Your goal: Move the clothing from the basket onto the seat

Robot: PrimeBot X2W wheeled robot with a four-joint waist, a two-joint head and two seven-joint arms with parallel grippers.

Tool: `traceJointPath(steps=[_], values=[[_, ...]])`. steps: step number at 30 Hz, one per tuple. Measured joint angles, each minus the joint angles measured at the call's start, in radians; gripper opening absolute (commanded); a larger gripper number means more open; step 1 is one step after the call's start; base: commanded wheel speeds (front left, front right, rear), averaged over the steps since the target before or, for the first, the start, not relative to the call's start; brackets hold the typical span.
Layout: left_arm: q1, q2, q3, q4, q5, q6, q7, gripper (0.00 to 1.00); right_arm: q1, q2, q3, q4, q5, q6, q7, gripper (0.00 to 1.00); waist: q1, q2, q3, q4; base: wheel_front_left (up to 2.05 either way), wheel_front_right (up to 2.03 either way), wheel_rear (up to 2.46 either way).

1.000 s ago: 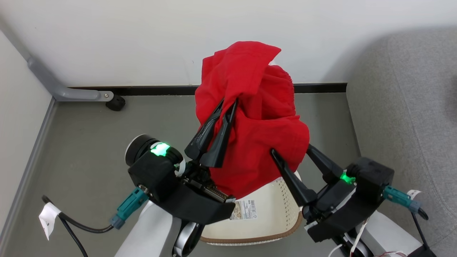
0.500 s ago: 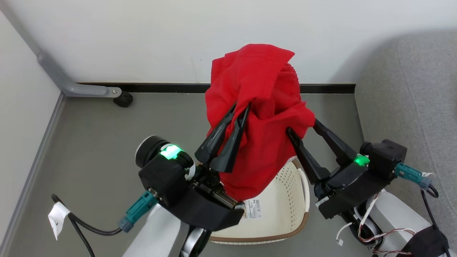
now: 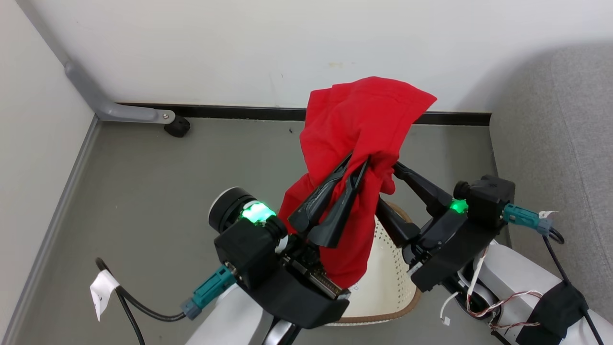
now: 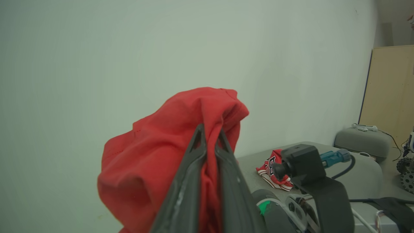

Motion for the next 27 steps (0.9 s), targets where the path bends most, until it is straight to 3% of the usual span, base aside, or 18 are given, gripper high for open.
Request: traceJointPath(steps=[9, 20, 21, 22, 23, 27], values=[[-0.010, 0.000, -0.031, 0.003, -0.011, -0.001, 0.000, 0.00, -0.061, -0.033, 0.160, -0.032, 0.081, 0.000, 0.000, 1.00, 0.0000, 0.0000, 0.003, 0.016, 0.00, 0.00, 0.00], [-0.012, 0.004, -0.028, 0.017, -0.034, -0.008, -0.001, 0.00, -0.104, -0.069, 0.267, -0.111, 0.146, 0.000, 0.000, 1.00, 0.0000, 0.0000, 0.007, 0.007, 0.00, 0.00, 0.00], [-0.012, 0.006, -0.027, 0.016, -0.034, -0.008, -0.002, 0.00, -0.110, -0.071, 0.276, -0.116, 0.150, 0.000, 0.000, 0.73, 0.0000, 0.0000, 0.009, 0.005, 0.00, 0.00, 0.00], [-0.012, 0.007, -0.026, 0.015, -0.034, -0.008, -0.002, 0.00, -0.115, -0.073, 0.280, -0.120, 0.151, 0.000, 0.000, 0.24, 0.0000, 0.0000, 0.011, 0.002, 0.00, 0.00, 0.00], [-0.012, 0.007, -0.026, 0.015, -0.034, -0.008, -0.003, 0.00, -0.120, -0.076, 0.282, -0.124, 0.151, 0.000, 0.000, 0.00, 0.0000, -0.0001, 0.013, 0.000, 0.00, 0.00, 0.00], [-0.017, 0.005, -0.027, 0.028, -0.036, -0.008, -0.006, 0.00, -0.130, -0.083, 0.272, -0.122, 0.177, 0.000, 0.000, 0.00, 0.0000, 0.0000, 0.020, -0.009, 0.00, 0.00, 0.00]])
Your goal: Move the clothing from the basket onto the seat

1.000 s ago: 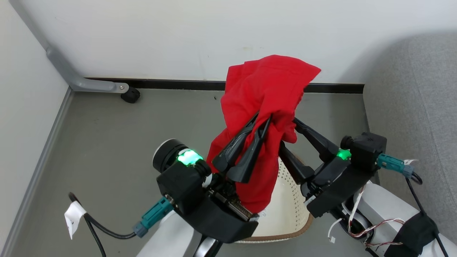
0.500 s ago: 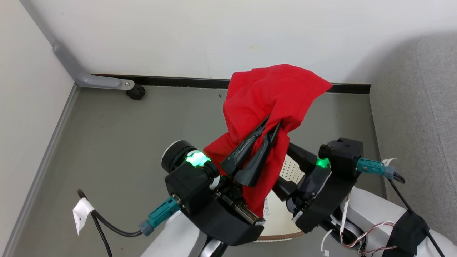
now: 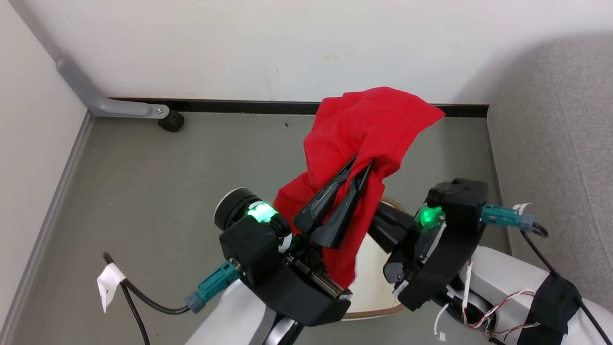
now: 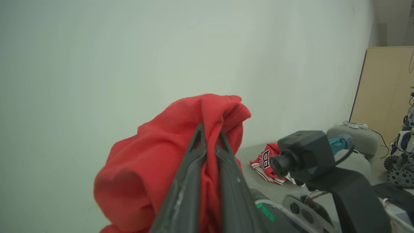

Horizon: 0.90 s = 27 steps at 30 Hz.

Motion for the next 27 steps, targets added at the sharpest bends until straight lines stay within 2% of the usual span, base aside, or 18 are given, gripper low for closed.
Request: traceJointPath(steps=[13, 14, 15, 16, 17, 27], values=[[-0.007, 0.000, 0.009, 0.044, -0.007, 0.000, -0.005, 0.00, 0.000, -0.001, -0.055, 0.010, 0.009, 0.000, 0.000, 0.00, 0.0000, 0.0000, 0.014, -0.014, 0.00, 0.00, 0.00], [-0.007, 0.000, 0.009, 0.047, -0.007, 0.000, -0.009, 0.11, 0.000, -0.001, -0.057, 0.010, 0.009, 0.000, 0.000, 0.00, 0.0000, 0.0000, 0.014, -0.014, 0.00, 0.00, 0.00], [-0.007, 0.000, 0.010, 0.049, -0.007, 0.000, -0.012, 0.40, 0.000, -0.001, -0.059, 0.010, 0.009, 0.000, 0.000, 0.00, 0.0000, 0.0000, 0.015, -0.015, 0.00, 0.00, 0.00], [-0.007, 0.000, 0.011, 0.052, -0.007, 0.000, -0.012, 0.82, 0.000, -0.001, -0.061, 0.010, 0.009, 0.000, 0.000, 0.00, 0.0000, 0.0000, 0.015, -0.015, 0.00, 0.00, 0.00], [-0.007, 0.000, 0.012, 0.054, -0.007, 0.000, -0.012, 1.00, 0.000, -0.001, -0.063, 0.010, 0.009, 0.000, 0.000, 0.00, 0.0000, 0.0000, 0.015, -0.015, 0.00, 0.00, 0.00], [-0.015, 0.000, 0.032, 0.098, -0.007, 0.000, -0.018, 1.00, 0.000, -0.001, -0.095, 0.005, 0.008, 0.000, 0.000, 0.00, 0.0001, 0.0000, 0.019, -0.020, 0.00, 0.00, 0.00]])
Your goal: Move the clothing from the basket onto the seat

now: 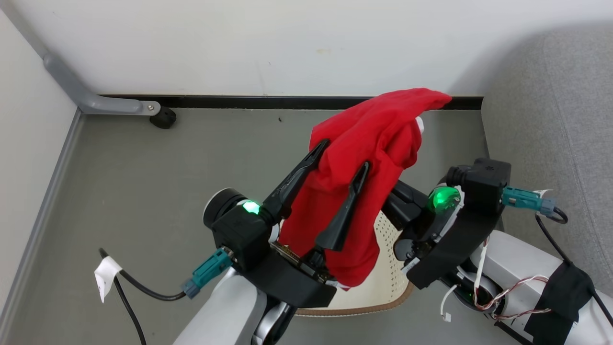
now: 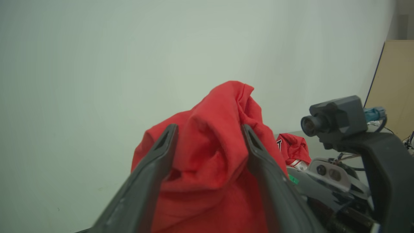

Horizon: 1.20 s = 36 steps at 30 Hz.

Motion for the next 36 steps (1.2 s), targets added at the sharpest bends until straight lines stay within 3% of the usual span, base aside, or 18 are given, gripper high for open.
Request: traceJointPath(steps=[13, 36], values=[[0.000, 0.015, 0.029, 0.047, 0.001, 0.008, -0.006, 1.00, 0.000, 0.003, -0.022, 0.002, -0.006, 0.000, 0.000, 0.00, 0.0000, 0.0000, -0.001, -0.033, 0.00, 0.00, 0.00], [0.050, 0.060, 0.032, 0.112, 0.040, 0.008, -0.012, 1.00, 0.021, 0.004, -0.104, 0.031, -0.031, 0.000, 0.000, 0.00, -0.0001, -0.0002, -0.029, -0.160, 0.00, 0.00, 0.00]])
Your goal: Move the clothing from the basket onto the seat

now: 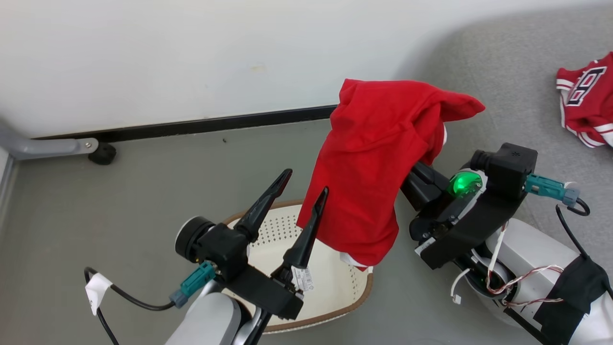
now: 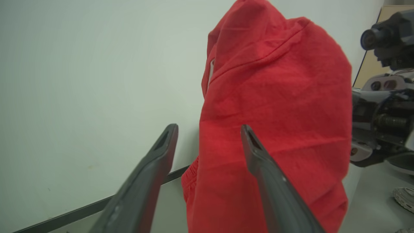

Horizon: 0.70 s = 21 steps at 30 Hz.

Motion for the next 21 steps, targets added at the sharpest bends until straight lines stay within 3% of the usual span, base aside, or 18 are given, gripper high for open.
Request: traceJointPath(steps=[21], values=[[0.055, -0.004, -0.019, -0.002, 0.001, -0.001, 0.000, 1.00, 0.044, -0.003, -0.056, -0.001, -0.034, 0.000, 0.000, 0.00, -0.0001, 0.0000, -0.028, -0.171, 0.00, 0.00, 0.00]])
